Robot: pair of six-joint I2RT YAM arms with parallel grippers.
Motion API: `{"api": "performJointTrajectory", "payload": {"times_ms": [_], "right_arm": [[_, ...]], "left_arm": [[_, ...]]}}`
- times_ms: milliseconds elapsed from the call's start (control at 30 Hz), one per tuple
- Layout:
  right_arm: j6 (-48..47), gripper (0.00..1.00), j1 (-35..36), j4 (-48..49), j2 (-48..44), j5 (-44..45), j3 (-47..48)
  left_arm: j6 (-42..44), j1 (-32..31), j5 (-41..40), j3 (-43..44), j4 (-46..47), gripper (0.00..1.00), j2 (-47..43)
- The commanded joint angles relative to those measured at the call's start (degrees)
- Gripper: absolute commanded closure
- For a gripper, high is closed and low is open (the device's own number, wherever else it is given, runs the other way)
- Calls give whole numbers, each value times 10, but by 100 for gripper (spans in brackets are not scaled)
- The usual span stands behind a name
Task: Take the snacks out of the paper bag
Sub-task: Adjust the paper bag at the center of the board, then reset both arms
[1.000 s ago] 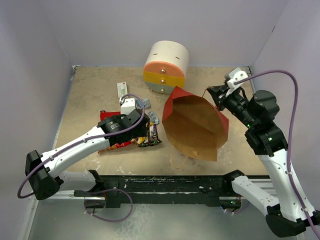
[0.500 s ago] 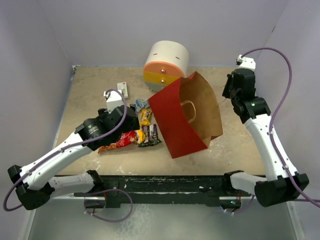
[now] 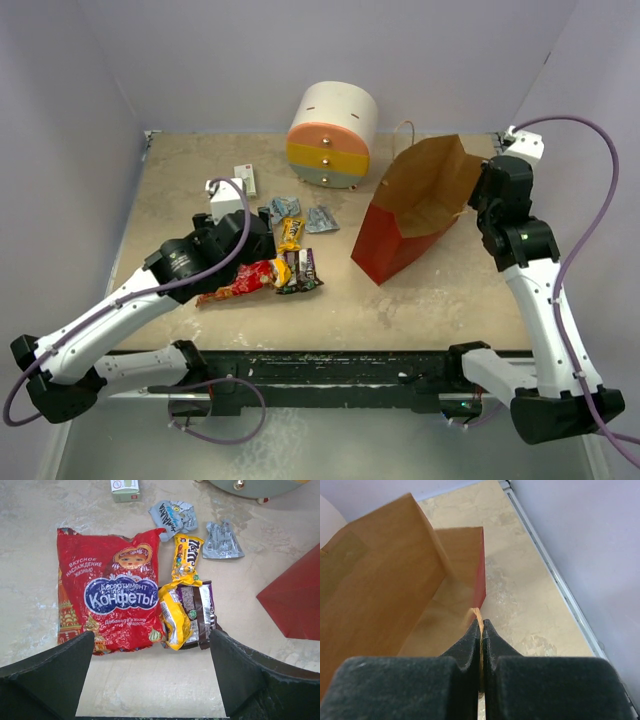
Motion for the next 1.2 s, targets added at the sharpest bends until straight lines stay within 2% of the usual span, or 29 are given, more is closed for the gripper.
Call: {"api": "performJointTrajectory", "payload": {"times_ms": [0, 100, 300, 367, 433, 467, 500, 667, 933, 1067, 1167], "right_arm": [[14, 100, 0, 6, 10, 33, -10], [11, 98, 0, 10, -2, 38, -17], [-7, 82, 0, -17, -4, 12, 22], [-5, 66, 0, -38, -2, -15, 53], [-10, 35, 0, -54, -6, -61, 84], [-11, 8, 0, -62, -10, -77, 97], [-9, 0, 0, -68, -17, -85, 109], [-13, 1, 0, -63, -58, -134, 155], [-29, 0, 0, -83, -49, -225, 298], [-28, 1, 0, -89, -49, -268, 382], [-13, 1, 0, -89, -43, -268, 434]], "left_arm": [[64, 0, 8, 33, 58, 1, 27], [86, 0, 15, 52, 69, 1, 49], [115, 4, 36, 89, 84, 1, 76], [127, 14, 50, 104, 89, 1, 82], [147, 34, 74, 124, 99, 1, 88], [155, 50, 88, 135, 101, 1, 93], [159, 68, 101, 149, 102, 1, 96], [172, 144, 151, 229, 115, 1, 116], [221, 150, 132, 407, 125, 1, 115], [266, 150, 149, 415, 194, 1, 52], [286, 150, 150, 416, 228, 1, 14]]}}
